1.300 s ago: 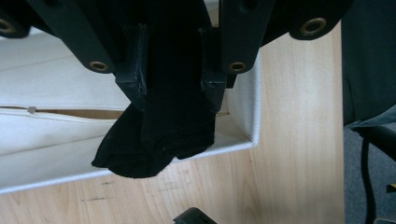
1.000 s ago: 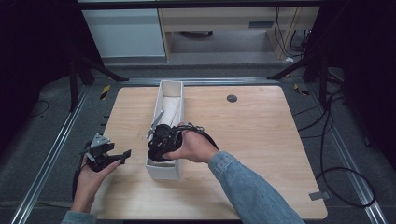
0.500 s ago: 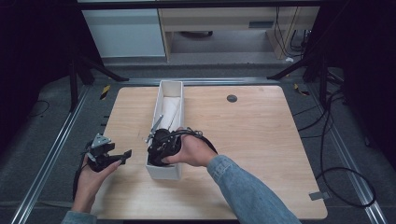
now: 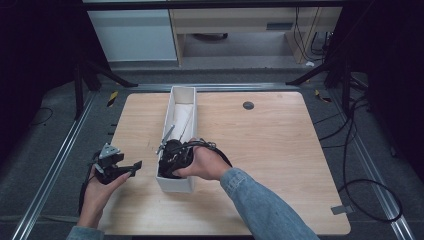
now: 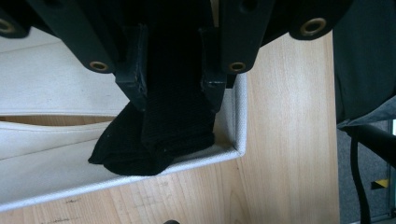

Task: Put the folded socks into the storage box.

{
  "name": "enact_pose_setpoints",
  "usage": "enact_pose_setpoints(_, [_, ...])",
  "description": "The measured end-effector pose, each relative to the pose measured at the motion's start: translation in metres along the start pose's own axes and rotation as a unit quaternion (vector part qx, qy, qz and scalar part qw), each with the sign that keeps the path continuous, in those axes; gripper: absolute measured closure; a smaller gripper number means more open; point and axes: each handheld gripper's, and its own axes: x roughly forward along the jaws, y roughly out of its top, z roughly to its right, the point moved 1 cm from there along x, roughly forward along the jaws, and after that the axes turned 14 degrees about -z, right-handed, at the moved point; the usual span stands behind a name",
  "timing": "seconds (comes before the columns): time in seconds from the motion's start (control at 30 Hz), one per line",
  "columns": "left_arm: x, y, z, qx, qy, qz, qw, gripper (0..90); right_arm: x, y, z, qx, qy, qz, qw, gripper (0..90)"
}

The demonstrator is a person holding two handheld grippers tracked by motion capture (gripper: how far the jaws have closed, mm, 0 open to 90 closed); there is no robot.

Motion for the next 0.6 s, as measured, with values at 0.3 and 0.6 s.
enact_pose_setpoints(0.3, [0.0,0.0,0.0,0.0,0.0,-0.001,1.0,18.0,0.007,0.001,0.0,0.001,-0.001,-0.008,1.0,69.1])
enact_pose_setpoints(0.6, [0.001,0.0,0.0,0.002,0.0,-0.002,1.0,18.0,0.016,0.0,0.002,0.006,0.003,-0.01,0.9999,68.5])
